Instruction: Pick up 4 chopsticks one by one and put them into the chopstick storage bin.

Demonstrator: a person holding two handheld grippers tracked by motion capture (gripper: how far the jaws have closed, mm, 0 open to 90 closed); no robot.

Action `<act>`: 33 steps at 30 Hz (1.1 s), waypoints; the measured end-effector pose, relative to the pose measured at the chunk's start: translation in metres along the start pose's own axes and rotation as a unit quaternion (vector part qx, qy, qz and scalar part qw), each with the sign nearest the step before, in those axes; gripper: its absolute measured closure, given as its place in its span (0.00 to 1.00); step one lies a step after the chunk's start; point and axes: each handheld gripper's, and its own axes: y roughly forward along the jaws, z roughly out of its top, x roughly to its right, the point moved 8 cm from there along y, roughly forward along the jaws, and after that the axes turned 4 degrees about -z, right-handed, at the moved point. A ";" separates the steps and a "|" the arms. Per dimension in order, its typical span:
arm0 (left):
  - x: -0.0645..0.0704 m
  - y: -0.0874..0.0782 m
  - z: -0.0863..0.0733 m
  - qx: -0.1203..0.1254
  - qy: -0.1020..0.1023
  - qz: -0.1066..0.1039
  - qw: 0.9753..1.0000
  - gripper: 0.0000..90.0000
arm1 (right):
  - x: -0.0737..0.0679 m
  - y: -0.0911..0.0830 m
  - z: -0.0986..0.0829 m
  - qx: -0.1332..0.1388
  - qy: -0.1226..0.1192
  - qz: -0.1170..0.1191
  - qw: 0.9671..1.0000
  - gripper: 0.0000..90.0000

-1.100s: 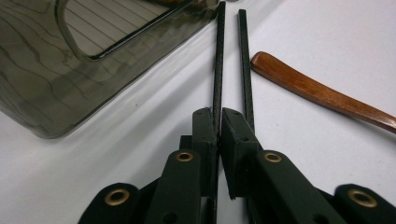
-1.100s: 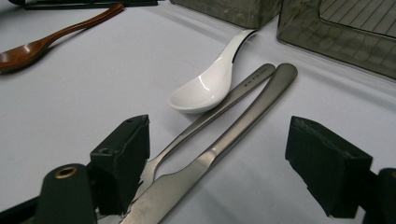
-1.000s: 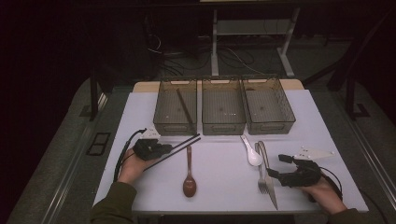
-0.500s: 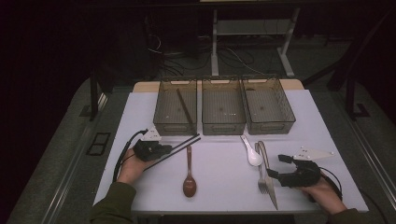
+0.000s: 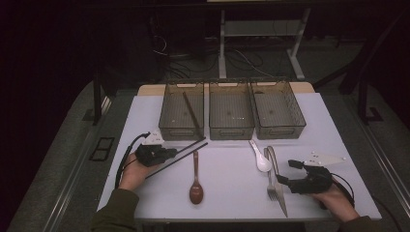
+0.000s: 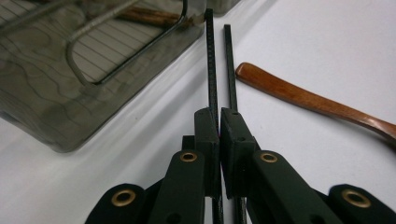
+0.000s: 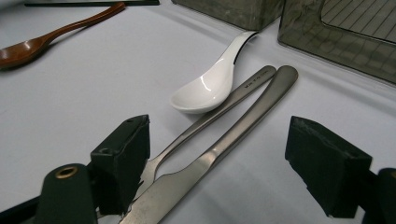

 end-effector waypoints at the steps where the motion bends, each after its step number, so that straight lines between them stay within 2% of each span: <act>1: 0.001 -0.001 0.000 0.001 0.000 -0.001 1.000 0.94 | 0.000 0.000 0.000 0.001 -0.001 0.000 1.000 0.24; 2: 0.002 -0.002 0.001 0.005 -0.007 -0.001 1.000 0.94 | 0.000 0.000 0.000 0.001 -0.001 0.000 1.000 0.24; 11: 0.012 -0.012 0.006 0.010 0.005 -0.007 1.000 0.94 | 0.000 -0.001 0.001 0.002 -0.001 -0.001 1.000 0.24; 24: 0.021 -0.027 0.023 0.033 -0.017 -0.003 0.999 0.94 | -0.002 0.000 0.001 0.003 -0.005 0.001 1.000 0.24; 29: 0.025 -0.031 0.032 0.039 -0.018 -0.002 0.999 0.94 | -0.003 0.000 0.002 0.006 -0.004 0.003 1.000 0.22; 33: 0.026 -0.033 0.041 0.046 -0.027 0.003 0.999 0.94 | -0.003 0.001 0.002 0.008 -0.002 0.001 1.000 0.19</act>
